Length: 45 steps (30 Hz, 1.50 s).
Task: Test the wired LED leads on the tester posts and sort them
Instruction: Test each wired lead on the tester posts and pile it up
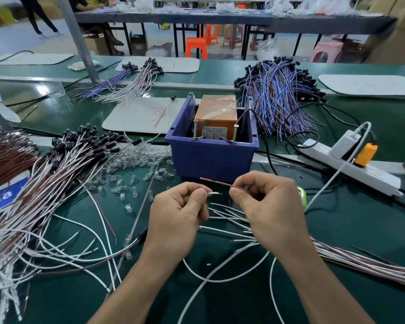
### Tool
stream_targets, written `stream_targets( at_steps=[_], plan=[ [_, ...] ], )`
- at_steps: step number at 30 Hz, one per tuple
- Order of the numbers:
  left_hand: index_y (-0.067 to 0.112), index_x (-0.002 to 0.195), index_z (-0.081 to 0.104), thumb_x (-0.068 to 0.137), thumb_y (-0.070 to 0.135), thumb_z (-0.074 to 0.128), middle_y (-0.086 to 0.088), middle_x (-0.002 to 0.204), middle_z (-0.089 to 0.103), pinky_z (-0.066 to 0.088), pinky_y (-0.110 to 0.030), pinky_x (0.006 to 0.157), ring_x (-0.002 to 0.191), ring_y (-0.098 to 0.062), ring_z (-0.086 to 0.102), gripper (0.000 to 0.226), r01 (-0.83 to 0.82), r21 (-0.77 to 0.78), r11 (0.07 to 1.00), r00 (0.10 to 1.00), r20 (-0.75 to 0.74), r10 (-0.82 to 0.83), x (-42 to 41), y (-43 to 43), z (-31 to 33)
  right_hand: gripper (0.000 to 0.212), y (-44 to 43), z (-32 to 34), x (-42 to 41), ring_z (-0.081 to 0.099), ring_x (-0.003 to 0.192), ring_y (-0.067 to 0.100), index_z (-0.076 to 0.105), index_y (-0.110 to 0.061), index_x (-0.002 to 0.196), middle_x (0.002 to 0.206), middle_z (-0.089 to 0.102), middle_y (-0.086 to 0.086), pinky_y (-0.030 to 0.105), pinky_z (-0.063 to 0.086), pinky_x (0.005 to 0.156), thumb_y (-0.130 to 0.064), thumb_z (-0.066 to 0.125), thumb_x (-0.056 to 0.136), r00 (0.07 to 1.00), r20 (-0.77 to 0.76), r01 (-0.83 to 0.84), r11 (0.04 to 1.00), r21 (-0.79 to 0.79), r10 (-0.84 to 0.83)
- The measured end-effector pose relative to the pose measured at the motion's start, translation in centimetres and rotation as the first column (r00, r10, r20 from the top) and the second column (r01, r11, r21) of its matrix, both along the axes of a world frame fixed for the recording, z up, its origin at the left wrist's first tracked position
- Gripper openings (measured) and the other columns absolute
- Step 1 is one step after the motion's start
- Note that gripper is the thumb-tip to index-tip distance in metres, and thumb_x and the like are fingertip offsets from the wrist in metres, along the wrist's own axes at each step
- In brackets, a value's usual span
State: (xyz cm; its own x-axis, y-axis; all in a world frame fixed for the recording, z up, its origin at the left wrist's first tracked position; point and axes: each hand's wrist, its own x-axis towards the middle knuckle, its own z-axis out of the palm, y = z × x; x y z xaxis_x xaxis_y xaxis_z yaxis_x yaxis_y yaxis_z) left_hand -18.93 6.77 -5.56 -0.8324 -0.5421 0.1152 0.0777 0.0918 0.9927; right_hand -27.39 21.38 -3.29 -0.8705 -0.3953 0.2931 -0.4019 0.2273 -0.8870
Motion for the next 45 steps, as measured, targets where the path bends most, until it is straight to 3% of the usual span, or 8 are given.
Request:
stream_targets(
  at_steps=[5,12,15,19,24,29,34,45],
  plan=[
    [0.027,0.084,0.073,0.103,0.015,0.058,-0.007,0.060,0.068,0.038,-0.018,0.041,0.040,-0.011,0.046,0.027,-0.057,0.020,0.998,0.998,0.009,0.056,0.1,-0.5,-0.3,0.021,0.8,0.3,-1.2,0.046,0.047,0.000,0.075,-0.025,0.071,0.053,0.059,-0.013,0.012,0.038,0.048,-0.009,0.083,0.081,0.997,0.044,0.069,0.995,-0.066,-0.066],
    [0.019,0.088,0.064,0.103,0.022,0.061,-0.007,0.065,0.072,0.043,-0.019,0.044,0.045,-0.013,0.057,0.016,-0.185,0.027,0.982,0.983,0.016,0.185,-0.1,-1.6,-0.6,0.015,1.2,0.1,-1.2,0.048,0.046,0.003,0.075,-0.033,0.075,0.050,0.057,-0.015,0.012,0.037,0.048,-0.021,0.081,0.082,0.998,0.009,0.057,0.985,0.163,-0.059],
    [0.028,0.080,0.066,0.100,0.029,0.065,-0.003,0.058,0.069,0.043,-0.021,0.041,0.040,-0.011,0.052,0.021,-0.320,-0.080,0.944,0.947,-0.013,0.320,-0.5,-2.2,0.0,0.013,1.3,0.3,-1.2,0.050,0.051,0.003,0.074,-0.034,0.074,0.054,0.060,-0.013,0.015,0.040,0.051,-0.038,0.077,0.086,0.998,-0.001,0.066,0.985,0.157,-0.066],
    [0.028,0.074,0.068,0.094,0.036,0.073,0.006,0.059,0.070,0.049,-0.024,0.043,0.043,-0.009,0.059,0.022,-0.440,-0.210,0.873,0.897,-0.054,0.439,-2.0,-3.1,1.9,0.022,1.4,0.6,-1.1,0.053,0.057,0.014,0.072,-0.029,0.077,0.057,0.059,-0.002,0.031,0.041,0.057,-0.038,0.062,0.095,0.997,-0.025,0.073,0.980,0.187,-0.069],
    [0.035,0.071,0.070,0.086,0.050,0.076,0.020,0.062,0.069,0.055,-0.034,0.055,0.051,-0.009,0.065,0.022,-0.518,-0.340,0.785,0.850,-0.102,0.517,-4.0,-4.3,3.9,0.022,1.6,0.9,-1.2,0.044,0.049,0.010,0.071,-0.028,0.074,0.052,0.054,0.000,0.023,0.035,0.053,-0.030,0.064,0.095,0.997,-0.024,0.070,0.978,0.196,-0.066],
    [0.044,0.064,0.060,0.083,0.054,0.073,0.033,0.068,0.065,0.043,-0.021,0.054,0.054,-0.004,0.062,0.026,-0.600,-0.406,0.690,0.789,-0.157,0.594,-5.1,-4.6,4.2,0.021,1.5,0.8,-1.1,0.045,0.051,0.006,0.070,-0.028,0.073,0.047,0.048,-0.010,0.018,0.036,0.055,-0.030,0.066,0.094,0.999,-0.031,0.048,0.976,0.212,-0.042],
    [0.040,0.067,0.065,0.083,0.051,0.074,0.022,0.062,0.068,0.049,-0.028,0.054,0.049,-0.008,0.062,0.022,-0.579,-0.355,0.734,0.811,-0.159,0.563,-5.8,-5.0,3.5,0.021,1.6,0.7,-1.3,0.049,0.053,0.006,0.070,-0.032,0.071,0.052,0.055,-0.012,0.017,0.037,0.055,-0.028,0.068,0.092,0.997,-0.062,0.061,0.970,0.234,-0.048],
    [0.032,0.073,0.071,0.089,0.035,0.078,0.008,0.053,0.065,0.041,-0.022,0.040,0.040,-0.007,0.052,0.017,-0.518,-0.218,0.827,0.853,-0.202,0.480,-5.4,-4.9,3.0,0.023,1.5,0.4,-1.6,0.047,0.050,0.007,0.069,-0.034,0.070,0.052,0.055,-0.013,0.018,0.037,0.053,-0.028,0.068,0.093,0.997,-0.051,0.065,0.976,0.207,-0.056]
  ],
)
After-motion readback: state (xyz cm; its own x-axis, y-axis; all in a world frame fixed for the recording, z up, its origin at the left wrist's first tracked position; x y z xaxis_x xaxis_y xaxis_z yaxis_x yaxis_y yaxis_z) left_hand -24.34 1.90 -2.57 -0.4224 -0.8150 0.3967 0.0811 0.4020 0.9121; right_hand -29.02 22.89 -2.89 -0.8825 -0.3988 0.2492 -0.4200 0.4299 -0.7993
